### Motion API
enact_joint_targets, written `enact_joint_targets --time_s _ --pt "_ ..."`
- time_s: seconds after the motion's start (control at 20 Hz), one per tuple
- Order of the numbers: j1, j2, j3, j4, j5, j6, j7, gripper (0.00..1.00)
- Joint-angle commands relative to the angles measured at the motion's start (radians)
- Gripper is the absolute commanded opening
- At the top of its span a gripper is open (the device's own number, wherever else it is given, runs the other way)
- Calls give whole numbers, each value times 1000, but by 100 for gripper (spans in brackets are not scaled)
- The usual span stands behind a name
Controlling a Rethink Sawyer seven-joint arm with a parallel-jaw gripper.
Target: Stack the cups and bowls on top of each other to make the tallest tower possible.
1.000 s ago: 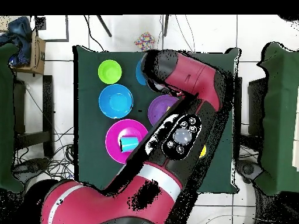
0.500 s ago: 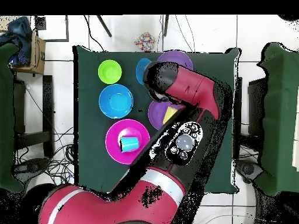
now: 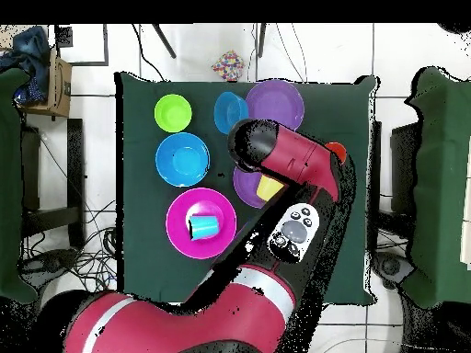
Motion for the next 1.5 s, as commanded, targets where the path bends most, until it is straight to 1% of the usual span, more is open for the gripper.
enact_joint_targets --time_s 0.05,0.3,0.55,0.9,1.0,1.05,1.15,1.25,1.3,1.5 --pt "-29 31 183 67 -77 -32 -55 100" --pt "-14 58 147 23 -83 44 -16 100" --pt "-18 73 151 3 -77 44 -12 100" --pt "-18 84 135 -26 -74 76 6 100" --pt "-5 90 116 -26 -50 54 71 100" --pt "-1 99 103 -45 -55 64 78 100" --pt "3 124 73 -100 -65 154 91 100" --pt "3 152 48 -158 -84 262 81 100" --pt "-3 163 46 -178 -86 289 72 100" --pt "-20 181 59 -212 -82 298 41 100"
